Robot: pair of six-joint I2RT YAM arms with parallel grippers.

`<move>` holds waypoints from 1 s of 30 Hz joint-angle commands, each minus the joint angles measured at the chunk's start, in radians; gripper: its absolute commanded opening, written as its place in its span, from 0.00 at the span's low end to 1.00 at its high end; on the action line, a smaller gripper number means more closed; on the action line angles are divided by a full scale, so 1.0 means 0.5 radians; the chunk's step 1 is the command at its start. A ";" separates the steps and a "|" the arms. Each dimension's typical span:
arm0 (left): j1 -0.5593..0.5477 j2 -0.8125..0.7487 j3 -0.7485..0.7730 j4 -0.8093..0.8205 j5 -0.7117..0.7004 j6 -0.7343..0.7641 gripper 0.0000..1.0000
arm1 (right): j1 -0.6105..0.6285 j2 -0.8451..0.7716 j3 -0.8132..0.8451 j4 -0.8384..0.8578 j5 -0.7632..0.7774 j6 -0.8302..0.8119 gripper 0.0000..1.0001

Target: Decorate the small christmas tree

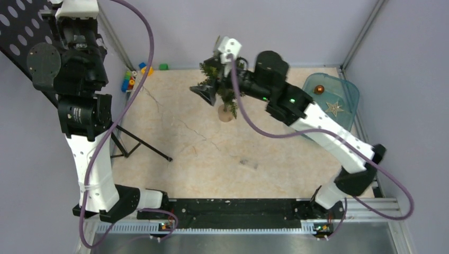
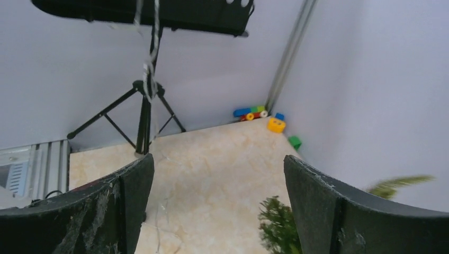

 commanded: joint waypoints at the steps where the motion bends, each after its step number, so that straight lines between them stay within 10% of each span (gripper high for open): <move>1: 0.002 0.018 0.066 0.178 -0.058 0.037 0.00 | 0.012 0.499 0.249 -0.234 -0.145 0.204 0.88; 7: 0.002 0.025 0.057 0.166 -0.059 0.027 0.00 | 0.066 1.155 1.281 -0.769 -0.348 0.353 0.79; 30: 0.002 -0.001 0.011 0.137 -0.052 0.028 0.00 | 0.190 1.045 1.211 -0.819 -0.179 0.259 0.81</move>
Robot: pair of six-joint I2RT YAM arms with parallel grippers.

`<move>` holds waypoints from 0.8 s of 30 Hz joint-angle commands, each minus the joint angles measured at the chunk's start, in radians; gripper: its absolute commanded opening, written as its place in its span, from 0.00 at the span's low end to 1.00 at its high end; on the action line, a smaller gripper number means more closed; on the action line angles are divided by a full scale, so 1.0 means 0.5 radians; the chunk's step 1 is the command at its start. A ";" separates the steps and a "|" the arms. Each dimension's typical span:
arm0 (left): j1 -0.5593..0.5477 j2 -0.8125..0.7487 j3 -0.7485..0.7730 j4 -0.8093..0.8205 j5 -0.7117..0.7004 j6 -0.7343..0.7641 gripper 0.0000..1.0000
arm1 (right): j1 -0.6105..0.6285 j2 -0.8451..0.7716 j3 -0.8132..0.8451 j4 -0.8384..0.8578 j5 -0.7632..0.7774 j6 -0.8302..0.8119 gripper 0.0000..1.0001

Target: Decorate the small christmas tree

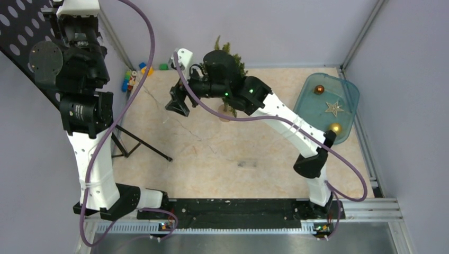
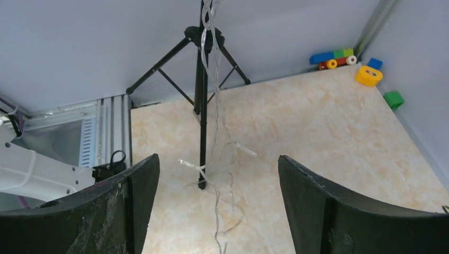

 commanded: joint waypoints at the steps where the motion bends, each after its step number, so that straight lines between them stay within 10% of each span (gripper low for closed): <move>1: 0.002 -0.030 0.003 0.067 -0.019 0.011 0.00 | 0.039 0.095 0.113 0.018 0.016 0.016 0.80; 16: 0.002 -0.027 -0.014 0.057 -0.016 0.018 0.00 | 0.041 0.311 0.158 0.150 -0.240 0.284 0.59; 19: 0.002 -0.027 -0.017 0.057 -0.018 0.013 0.00 | 0.039 0.343 0.155 0.141 -0.197 0.270 0.40; 22: 0.002 -0.044 -0.046 0.073 -0.034 0.028 0.00 | 0.002 0.333 0.188 0.071 -0.157 0.225 0.00; 24: 0.002 -0.060 -0.099 0.093 -0.050 0.032 0.00 | -0.052 0.260 0.173 0.058 -0.109 0.193 0.00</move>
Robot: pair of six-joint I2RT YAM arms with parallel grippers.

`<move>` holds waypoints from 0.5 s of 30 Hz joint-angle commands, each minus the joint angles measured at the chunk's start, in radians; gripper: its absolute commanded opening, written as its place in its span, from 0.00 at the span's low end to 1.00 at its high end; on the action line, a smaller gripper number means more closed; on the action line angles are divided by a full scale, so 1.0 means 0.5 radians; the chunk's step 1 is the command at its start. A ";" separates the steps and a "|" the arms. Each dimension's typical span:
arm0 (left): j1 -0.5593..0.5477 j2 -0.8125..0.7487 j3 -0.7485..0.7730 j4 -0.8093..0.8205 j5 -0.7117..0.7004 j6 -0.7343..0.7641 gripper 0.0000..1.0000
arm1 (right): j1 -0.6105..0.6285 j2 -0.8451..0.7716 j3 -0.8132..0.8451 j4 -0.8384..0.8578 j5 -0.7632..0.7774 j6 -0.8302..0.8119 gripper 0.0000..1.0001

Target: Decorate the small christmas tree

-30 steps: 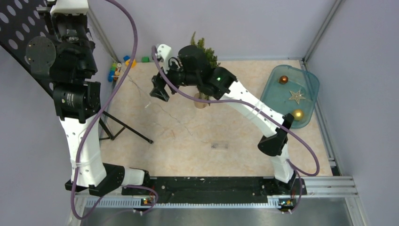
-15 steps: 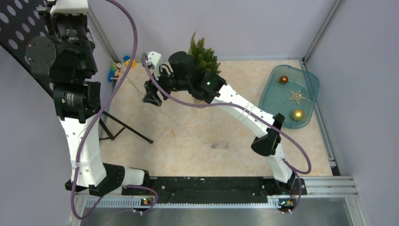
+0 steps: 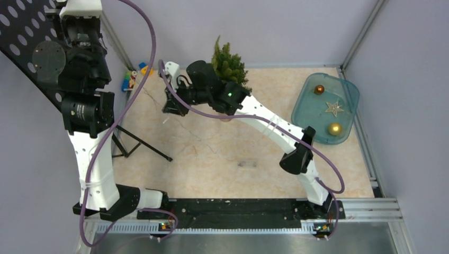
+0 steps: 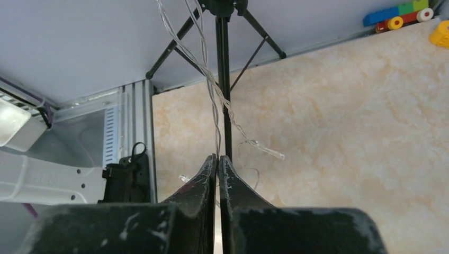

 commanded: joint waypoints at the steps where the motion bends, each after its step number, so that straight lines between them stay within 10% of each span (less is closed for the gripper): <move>1: 0.002 -0.060 -0.091 0.097 -0.040 0.030 0.00 | -0.097 -0.116 0.079 0.008 0.093 -0.062 0.00; 15: 0.002 -0.038 -0.196 0.207 -0.083 0.084 0.00 | -0.269 -0.446 0.142 0.270 0.566 -0.588 0.00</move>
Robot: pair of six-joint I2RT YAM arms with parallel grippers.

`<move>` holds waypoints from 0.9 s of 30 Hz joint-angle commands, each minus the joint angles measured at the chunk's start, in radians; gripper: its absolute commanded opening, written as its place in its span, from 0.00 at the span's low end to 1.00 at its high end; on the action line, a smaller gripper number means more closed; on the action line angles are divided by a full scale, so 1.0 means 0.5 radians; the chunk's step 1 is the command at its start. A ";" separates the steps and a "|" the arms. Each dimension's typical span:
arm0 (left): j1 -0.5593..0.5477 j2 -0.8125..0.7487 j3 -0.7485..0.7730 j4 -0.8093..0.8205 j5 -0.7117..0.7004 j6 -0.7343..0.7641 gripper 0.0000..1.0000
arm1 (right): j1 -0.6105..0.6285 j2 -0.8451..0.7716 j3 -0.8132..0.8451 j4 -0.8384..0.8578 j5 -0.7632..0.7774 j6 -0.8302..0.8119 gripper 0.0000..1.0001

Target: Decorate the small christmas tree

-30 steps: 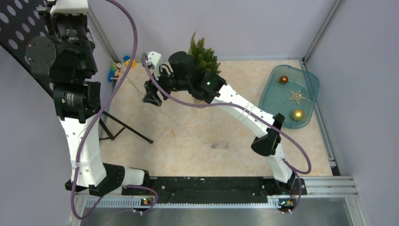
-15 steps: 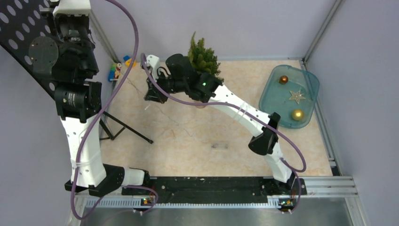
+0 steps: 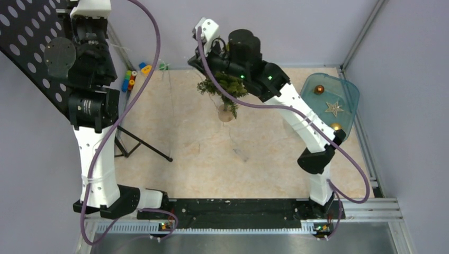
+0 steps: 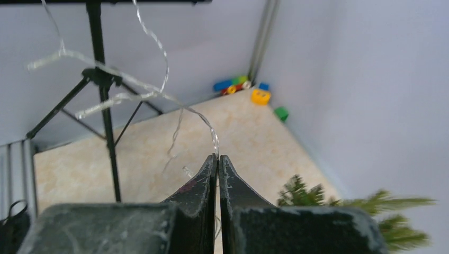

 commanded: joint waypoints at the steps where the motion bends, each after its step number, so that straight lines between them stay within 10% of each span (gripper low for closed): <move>1: 0.002 -0.029 -0.061 0.186 -0.063 0.073 0.00 | -0.008 -0.098 0.116 0.281 0.179 -0.250 0.00; 15: 0.002 -0.040 -0.274 0.371 -0.126 0.216 0.00 | -0.019 0.018 0.074 0.881 0.487 -0.828 0.00; 27: 0.002 -0.003 -0.494 0.682 -0.194 0.459 0.00 | -0.242 0.145 0.113 1.183 0.442 -0.698 0.00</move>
